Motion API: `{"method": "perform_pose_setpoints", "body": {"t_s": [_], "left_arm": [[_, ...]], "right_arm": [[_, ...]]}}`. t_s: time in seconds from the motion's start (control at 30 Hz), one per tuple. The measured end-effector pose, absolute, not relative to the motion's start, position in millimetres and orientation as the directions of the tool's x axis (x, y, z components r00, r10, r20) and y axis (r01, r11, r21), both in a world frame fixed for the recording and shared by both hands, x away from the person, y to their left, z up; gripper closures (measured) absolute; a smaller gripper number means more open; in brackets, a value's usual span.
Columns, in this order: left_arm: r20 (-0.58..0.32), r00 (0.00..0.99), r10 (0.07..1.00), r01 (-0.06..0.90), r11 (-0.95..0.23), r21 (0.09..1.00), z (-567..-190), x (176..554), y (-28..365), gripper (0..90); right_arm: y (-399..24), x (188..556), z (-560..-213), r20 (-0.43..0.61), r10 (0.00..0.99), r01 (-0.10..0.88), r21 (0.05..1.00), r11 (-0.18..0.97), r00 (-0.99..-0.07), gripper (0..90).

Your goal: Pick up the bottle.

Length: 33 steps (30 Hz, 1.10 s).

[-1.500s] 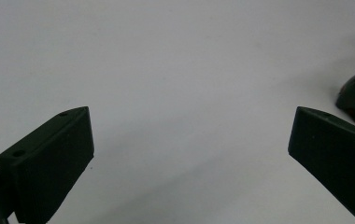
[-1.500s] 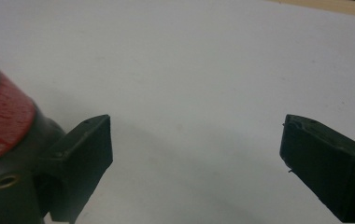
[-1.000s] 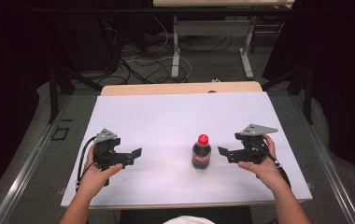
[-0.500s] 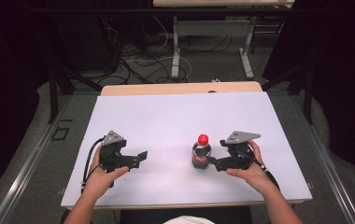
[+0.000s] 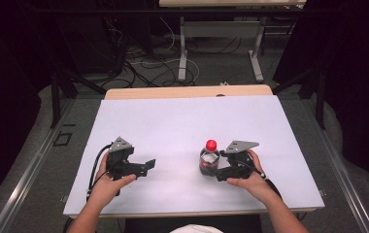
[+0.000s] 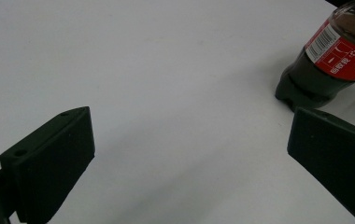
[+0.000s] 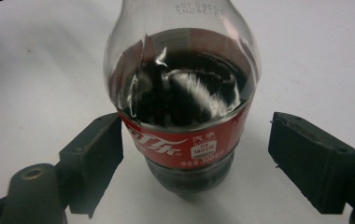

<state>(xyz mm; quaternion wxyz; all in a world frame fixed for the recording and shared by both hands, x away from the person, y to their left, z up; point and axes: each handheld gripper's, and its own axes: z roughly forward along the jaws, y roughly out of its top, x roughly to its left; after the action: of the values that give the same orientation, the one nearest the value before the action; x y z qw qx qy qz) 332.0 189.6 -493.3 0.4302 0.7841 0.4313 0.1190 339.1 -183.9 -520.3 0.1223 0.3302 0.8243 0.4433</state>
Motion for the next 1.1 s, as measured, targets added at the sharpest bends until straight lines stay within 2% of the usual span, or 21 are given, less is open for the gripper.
{"method": "perform_pose_setpoints", "body": {"t_s": [0.33,1.1], "left_arm": [[-0.178,0.597,0.782,0.573,-0.260,0.777,-496,333,190,0.7],[-0.183,0.596,0.782,0.579,-0.259,0.773,-498,334,189,0.7]], "right_arm": [[-176,341,-524,0.092,0.642,0.418,0.826,0.378,-0.761,26.1],[-169,345,-520,0.042,0.636,0.364,0.848,0.386,-0.770,27.4]]}}
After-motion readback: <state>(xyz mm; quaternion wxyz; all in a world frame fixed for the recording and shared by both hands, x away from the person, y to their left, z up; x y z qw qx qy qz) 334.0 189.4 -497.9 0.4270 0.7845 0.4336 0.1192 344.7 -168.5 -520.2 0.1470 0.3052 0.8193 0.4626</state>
